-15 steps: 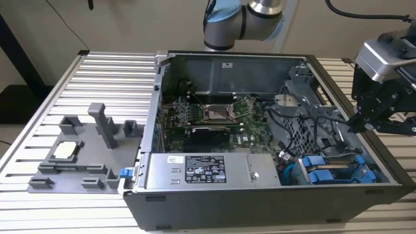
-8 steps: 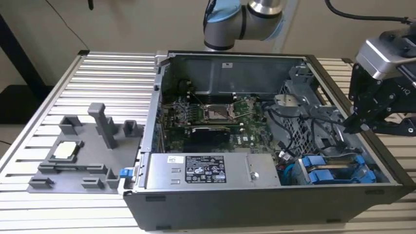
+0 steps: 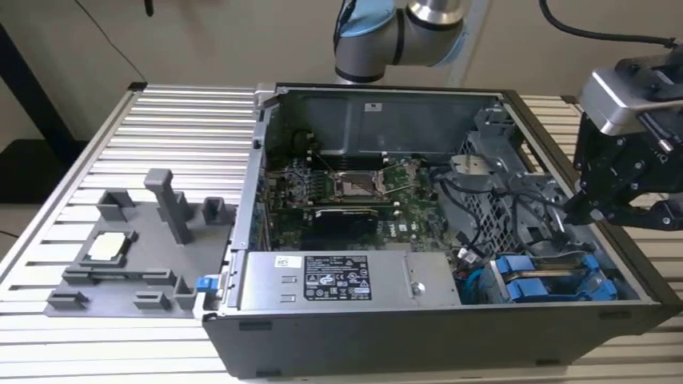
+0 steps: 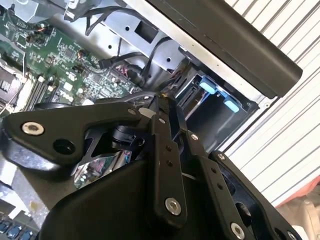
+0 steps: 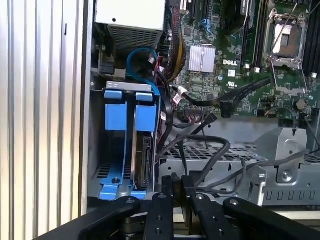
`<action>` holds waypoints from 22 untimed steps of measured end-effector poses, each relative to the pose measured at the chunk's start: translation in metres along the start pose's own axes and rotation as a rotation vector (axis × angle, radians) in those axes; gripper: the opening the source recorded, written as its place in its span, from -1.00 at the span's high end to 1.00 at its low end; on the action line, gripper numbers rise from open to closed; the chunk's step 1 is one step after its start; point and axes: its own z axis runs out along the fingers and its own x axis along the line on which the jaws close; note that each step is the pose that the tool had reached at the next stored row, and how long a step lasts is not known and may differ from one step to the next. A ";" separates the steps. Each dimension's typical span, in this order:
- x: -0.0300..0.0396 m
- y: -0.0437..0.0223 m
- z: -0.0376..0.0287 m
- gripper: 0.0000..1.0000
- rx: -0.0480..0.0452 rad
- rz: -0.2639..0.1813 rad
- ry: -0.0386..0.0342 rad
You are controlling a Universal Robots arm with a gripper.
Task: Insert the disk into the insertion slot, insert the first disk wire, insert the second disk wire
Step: 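Insert the first disk wire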
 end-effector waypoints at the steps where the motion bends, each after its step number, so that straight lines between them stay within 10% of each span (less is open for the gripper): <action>1: 0.0017 0.0001 0.0006 0.62 -0.0002 0.002 0.0001; 12: 0.0080 0.0006 0.0049 0.62 -0.0034 0.006 0.0023; 22: 0.0099 0.0013 0.0172 0.62 -0.0056 0.005 0.0403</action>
